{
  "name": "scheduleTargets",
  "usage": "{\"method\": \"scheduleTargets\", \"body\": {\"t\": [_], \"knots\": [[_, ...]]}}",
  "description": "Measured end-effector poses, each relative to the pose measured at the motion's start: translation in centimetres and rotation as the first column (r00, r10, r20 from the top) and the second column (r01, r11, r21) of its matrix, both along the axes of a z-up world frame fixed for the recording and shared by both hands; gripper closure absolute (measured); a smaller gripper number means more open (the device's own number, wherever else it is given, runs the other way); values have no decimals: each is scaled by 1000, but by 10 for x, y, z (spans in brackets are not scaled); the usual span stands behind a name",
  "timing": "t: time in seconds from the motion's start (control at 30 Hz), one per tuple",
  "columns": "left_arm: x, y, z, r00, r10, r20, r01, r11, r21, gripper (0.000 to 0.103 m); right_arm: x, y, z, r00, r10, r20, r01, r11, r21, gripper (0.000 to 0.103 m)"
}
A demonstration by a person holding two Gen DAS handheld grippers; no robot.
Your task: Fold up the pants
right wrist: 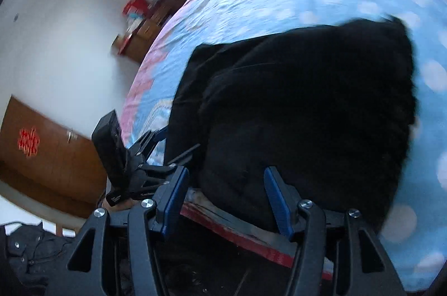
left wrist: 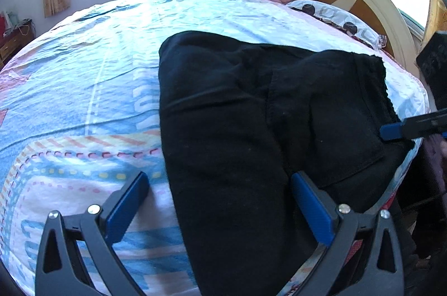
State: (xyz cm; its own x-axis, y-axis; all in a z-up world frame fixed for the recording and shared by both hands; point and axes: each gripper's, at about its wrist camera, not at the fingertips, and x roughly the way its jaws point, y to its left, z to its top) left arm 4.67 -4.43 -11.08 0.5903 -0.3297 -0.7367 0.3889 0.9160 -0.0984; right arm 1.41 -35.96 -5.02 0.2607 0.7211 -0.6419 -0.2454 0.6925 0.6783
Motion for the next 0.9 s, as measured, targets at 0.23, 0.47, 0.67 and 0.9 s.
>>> {"method": "scheduleTargets", "body": {"t": [0.23, 0.47, 0.67, 0.9], "knots": [[0, 4, 3, 1000, -4, -18, 4, 1000, 1, 0, 5, -18, -7, 1000, -25, 0, 25, 999, 33, 46], [4, 32, 39, 999, 22, 47, -24, 999, 38, 0, -19, -26, 33, 989, -80, 126, 74, 996, 47, 45], [80, 35, 56, 990, 91, 105, -103, 988, 118, 0, -24, -5, 26, 988, -11, 156, 2, 998, 58, 44], [133, 25, 26, 996, 90, -11, -88, 986, 141, 0, -19, -19, -5, 996, -52, 76, 46, 996, 80, 45]]}}
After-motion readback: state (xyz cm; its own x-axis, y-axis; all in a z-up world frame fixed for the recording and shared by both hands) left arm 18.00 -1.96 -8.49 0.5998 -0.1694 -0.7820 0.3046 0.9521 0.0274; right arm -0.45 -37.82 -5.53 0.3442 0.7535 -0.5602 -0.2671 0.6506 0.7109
